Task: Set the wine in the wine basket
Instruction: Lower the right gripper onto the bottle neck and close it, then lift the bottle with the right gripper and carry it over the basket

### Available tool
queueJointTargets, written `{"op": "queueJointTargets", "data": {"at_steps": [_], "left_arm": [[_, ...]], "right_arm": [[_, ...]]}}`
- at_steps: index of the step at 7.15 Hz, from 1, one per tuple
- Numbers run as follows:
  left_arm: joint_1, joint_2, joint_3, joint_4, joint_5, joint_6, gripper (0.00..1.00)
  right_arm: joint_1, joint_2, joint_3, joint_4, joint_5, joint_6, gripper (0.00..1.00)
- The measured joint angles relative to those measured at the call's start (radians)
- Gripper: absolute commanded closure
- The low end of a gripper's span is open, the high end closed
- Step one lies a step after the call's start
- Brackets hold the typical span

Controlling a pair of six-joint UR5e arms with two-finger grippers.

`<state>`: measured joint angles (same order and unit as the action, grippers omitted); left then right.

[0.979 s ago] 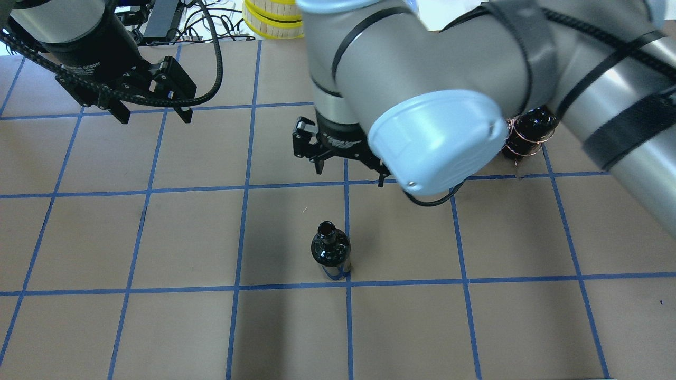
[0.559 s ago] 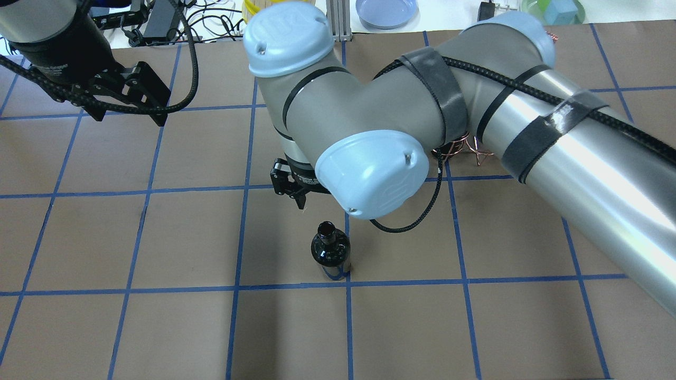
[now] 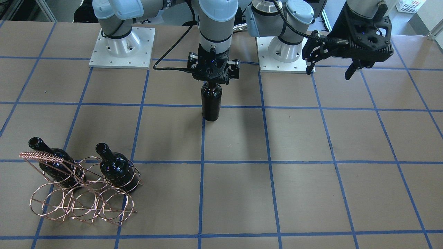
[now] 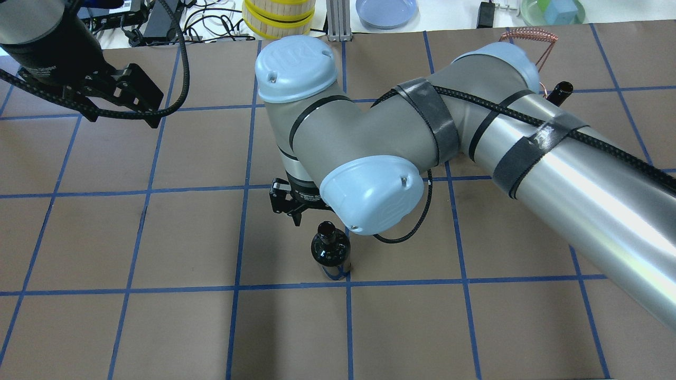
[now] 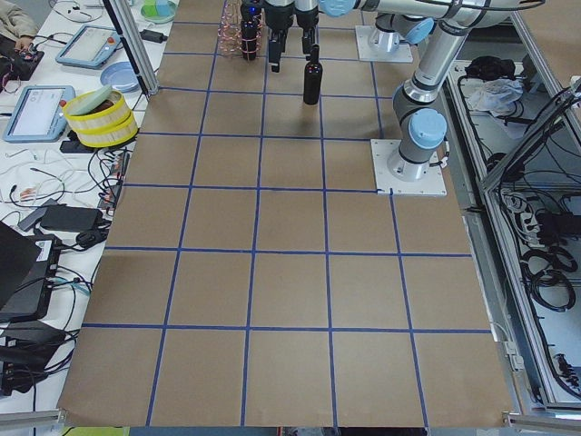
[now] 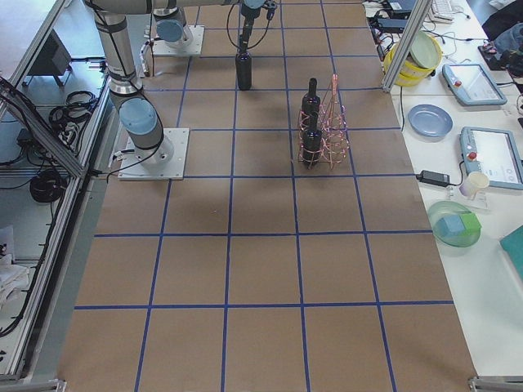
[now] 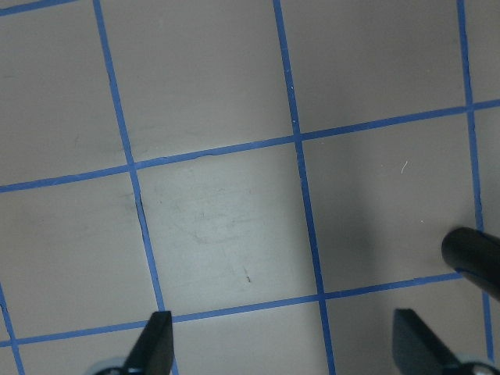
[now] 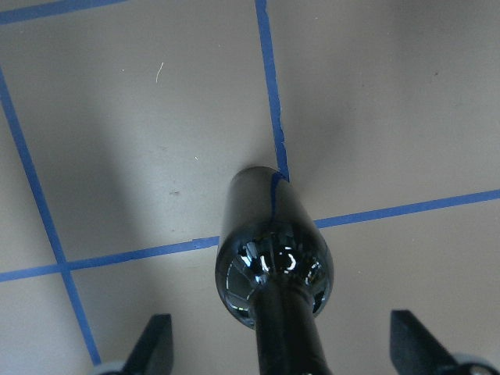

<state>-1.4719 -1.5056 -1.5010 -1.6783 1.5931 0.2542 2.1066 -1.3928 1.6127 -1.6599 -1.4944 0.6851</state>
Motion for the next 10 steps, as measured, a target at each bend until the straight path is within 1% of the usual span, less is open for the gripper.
{"op": "queueJointTargets", "data": {"at_steps": [1,2,3,4,8,10], "left_arm": [[0.0,0.003,-0.001,-0.002,0.001,0.0,0.0],[0.0,0.005,-0.002,-0.002,0.002,0.0,0.0],[0.0,0.006,-0.002,-0.003,0.001,0.0,0.0],[-0.001,0.006,-0.002,-0.004,0.001,0.0,0.0],[-0.001,0.007,-0.004,-0.006,0.001,0.0,0.0],[-0.001,0.007,-0.004,-0.005,0.001,0.0,0.0]], "right_arm": [[0.001,-0.004,0.011,-0.002,0.002,-0.001,0.17],[0.001,-0.008,0.021,-0.003,0.004,-0.001,0.55],[0.001,-0.011,0.026,-0.003,0.005,0.0,0.83],[0.001,-0.011,0.028,-0.003,0.005,-0.001,1.0],[-0.001,-0.014,0.019,-0.008,0.002,-0.032,1.0],[-0.03,-0.036,-0.032,0.022,-0.011,-0.039,1.0]]}}
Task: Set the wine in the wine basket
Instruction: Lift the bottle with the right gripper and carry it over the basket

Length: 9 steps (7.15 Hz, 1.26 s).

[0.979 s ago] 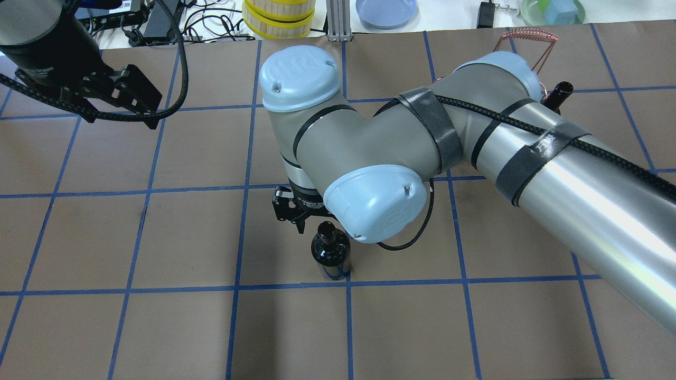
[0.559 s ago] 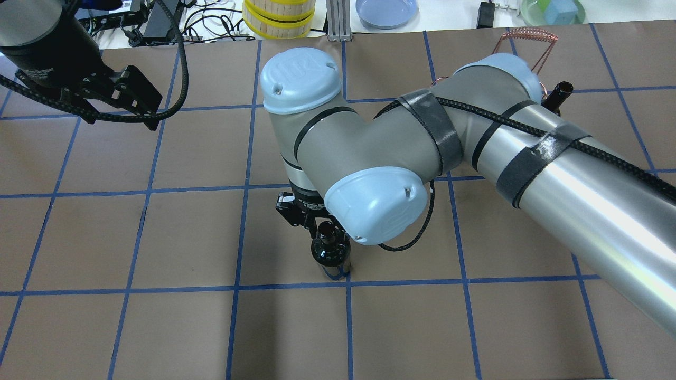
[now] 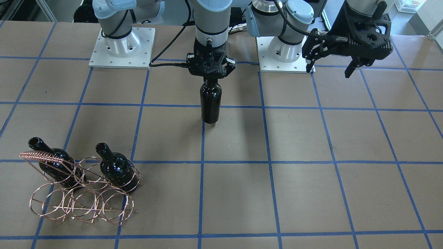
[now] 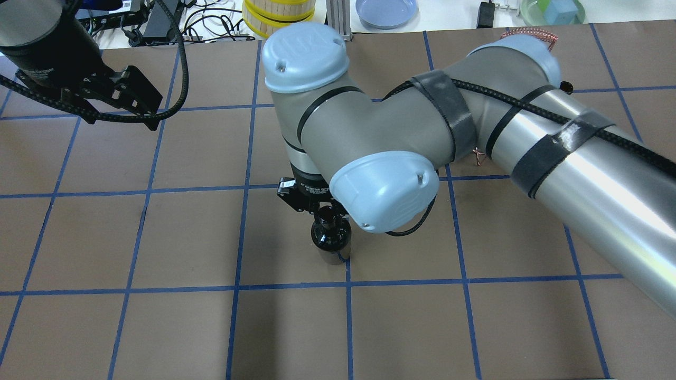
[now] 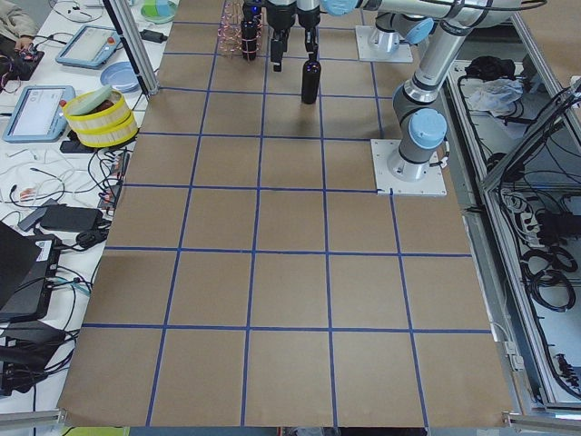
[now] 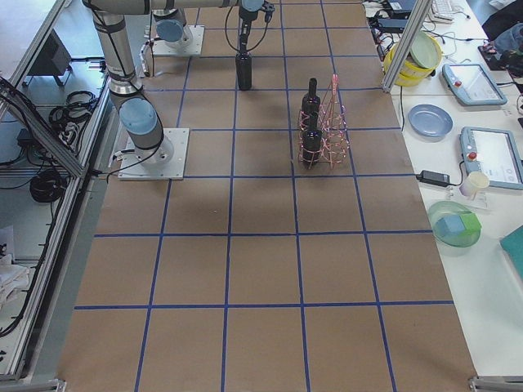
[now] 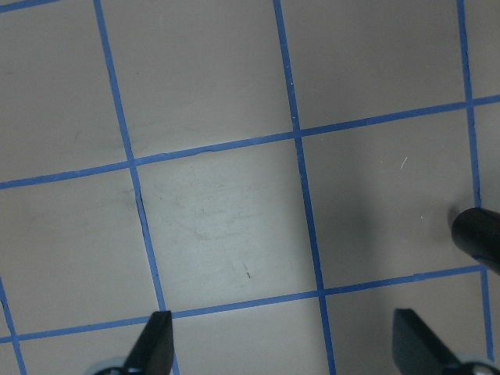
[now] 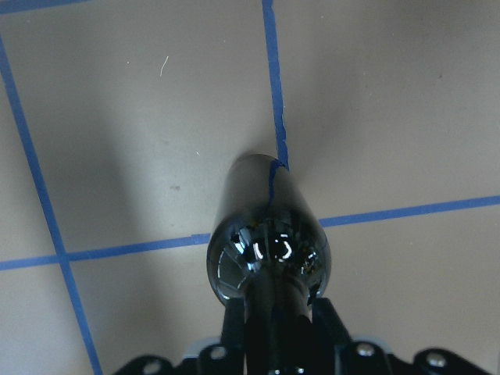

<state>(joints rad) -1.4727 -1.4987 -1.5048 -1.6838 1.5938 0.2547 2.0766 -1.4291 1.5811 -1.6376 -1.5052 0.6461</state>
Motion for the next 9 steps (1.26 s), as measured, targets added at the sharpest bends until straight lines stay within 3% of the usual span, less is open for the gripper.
{"op": "queueJointTargets", "data": {"at_steps": [2,5,7,9], "left_arm": [[0.0,0.001,0.0,0.001,0.0,0.0,0.0],[0.0,0.001,0.0,0.001,-0.001,0.0,0.0],[0.0,0.002,-0.001,0.001,-0.001,0.0,0.0],[0.0,0.002,-0.002,0.001,-0.001,0.0,0.0]], "right_arm": [[-0.087,-0.032,-0.087,0.116,-0.011,-0.088,1.0],[-0.349,-0.117,-0.171,0.301,-0.029,-0.459,1.0],[-0.532,-0.126,-0.224,0.343,-0.061,-0.666,1.0],[-0.633,-0.033,-0.304,0.315,-0.094,-0.722,1.0]]}}
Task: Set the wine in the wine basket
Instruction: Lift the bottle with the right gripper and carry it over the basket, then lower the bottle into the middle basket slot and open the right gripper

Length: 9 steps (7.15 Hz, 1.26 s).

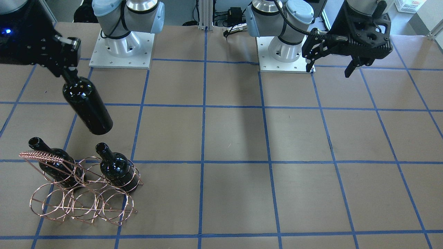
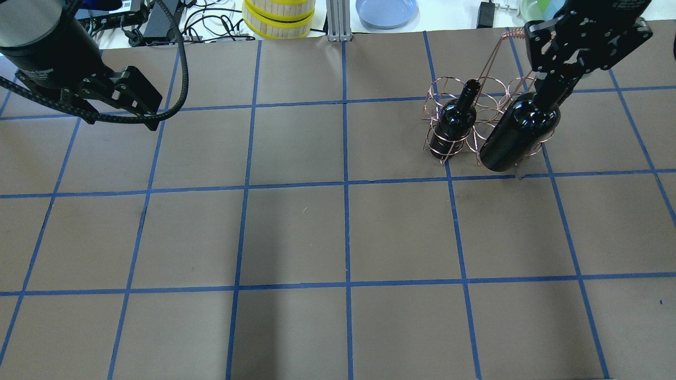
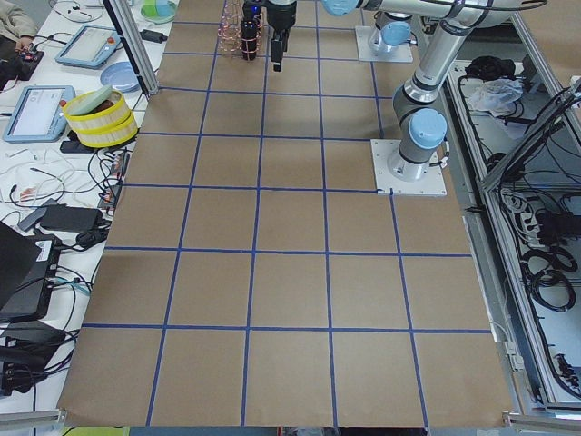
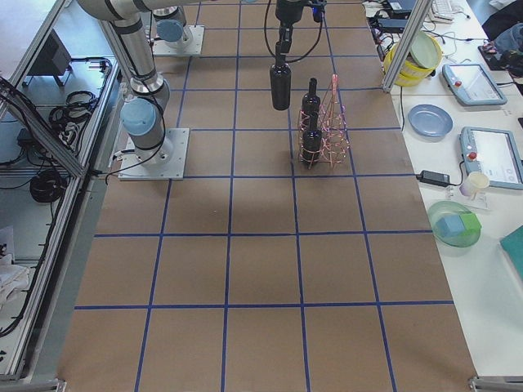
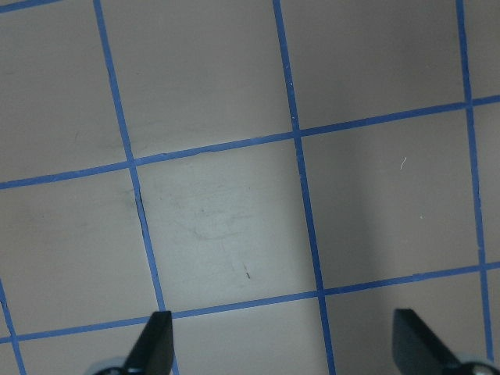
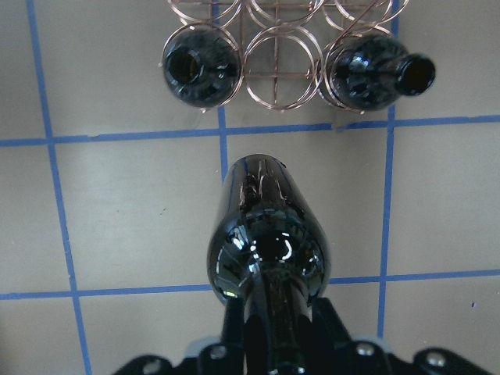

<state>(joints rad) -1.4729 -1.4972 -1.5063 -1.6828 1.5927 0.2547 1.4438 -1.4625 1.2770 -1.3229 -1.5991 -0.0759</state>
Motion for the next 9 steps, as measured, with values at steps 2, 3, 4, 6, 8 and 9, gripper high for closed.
{"op": "queueJointTargets", "data": {"at_steps": [2,3,4,6,8,9], "left_arm": [[0.0,0.0,-0.002,0.0,0.0,0.0,0.0],[-0.001,0.002,-0.004,0.0,0.0,0.0,0.0],[-0.002,0.002,-0.006,0.0,0.0,0.0,0.0],[-0.003,0.003,-0.007,0.0,0.0,0.0,0.0],[-0.003,0.003,-0.008,0.0,0.0,0.0,0.0],[-0.003,0.003,-0.008,0.0,0.0,0.0,0.0]], "right_arm": [[-0.018,0.118,-0.082,-0.069,-0.023,-0.005,1.0],[-0.019,0.155,-0.102,-0.091,-0.015,-0.002,1.0],[-0.02,0.176,-0.115,-0.108,0.001,0.004,1.0],[-0.02,0.198,-0.12,-0.142,0.011,0.008,1.0],[-0.017,0.203,-0.114,-0.136,0.007,0.008,1.0],[-0.015,0.202,-0.111,-0.125,0.008,0.008,1.0]]}}
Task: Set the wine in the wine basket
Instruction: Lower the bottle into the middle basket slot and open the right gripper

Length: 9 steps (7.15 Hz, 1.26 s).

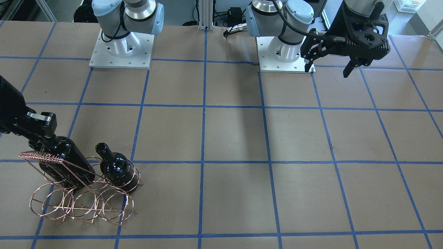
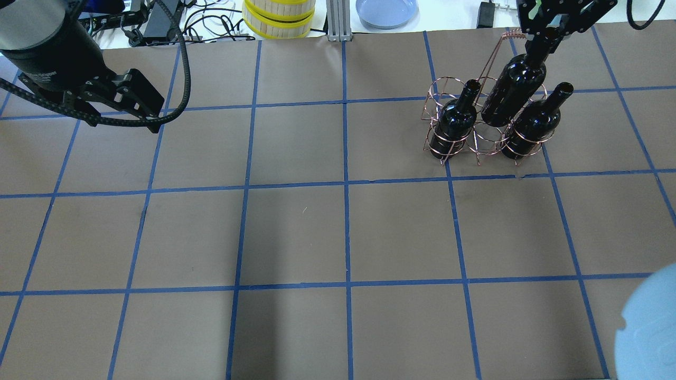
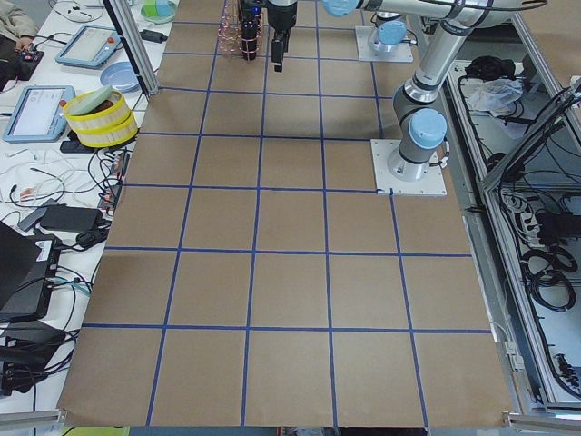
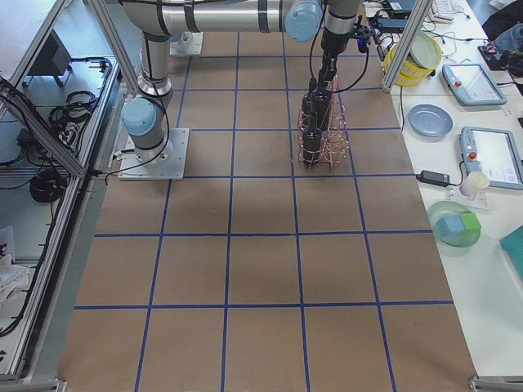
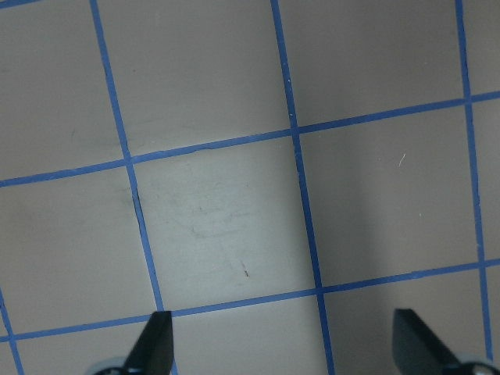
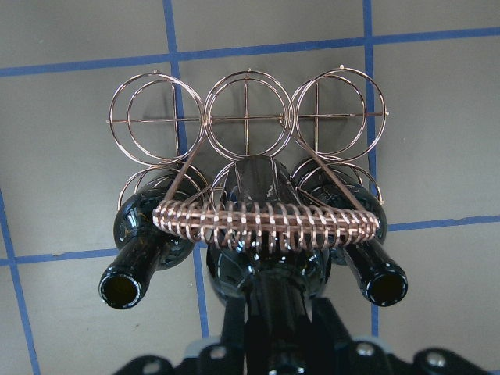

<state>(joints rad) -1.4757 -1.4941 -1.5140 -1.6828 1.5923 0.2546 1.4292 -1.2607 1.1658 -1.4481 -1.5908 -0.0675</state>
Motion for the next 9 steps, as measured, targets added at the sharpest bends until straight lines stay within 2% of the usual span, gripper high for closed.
{"op": "queueJointTargets", "data": {"at_steps": [5,9], "left_arm": [[-0.001,0.0,-0.001,-0.001,0.0,0.0,0.0],[-0.001,0.006,-0.009,0.0,-0.001,0.0,0.0]], "right_arm": [[0.004,0.003,0.022,0.0,0.01,-0.001,1.0],[0.005,0.035,0.132,-0.159,0.009,-0.025,1.0]]}}
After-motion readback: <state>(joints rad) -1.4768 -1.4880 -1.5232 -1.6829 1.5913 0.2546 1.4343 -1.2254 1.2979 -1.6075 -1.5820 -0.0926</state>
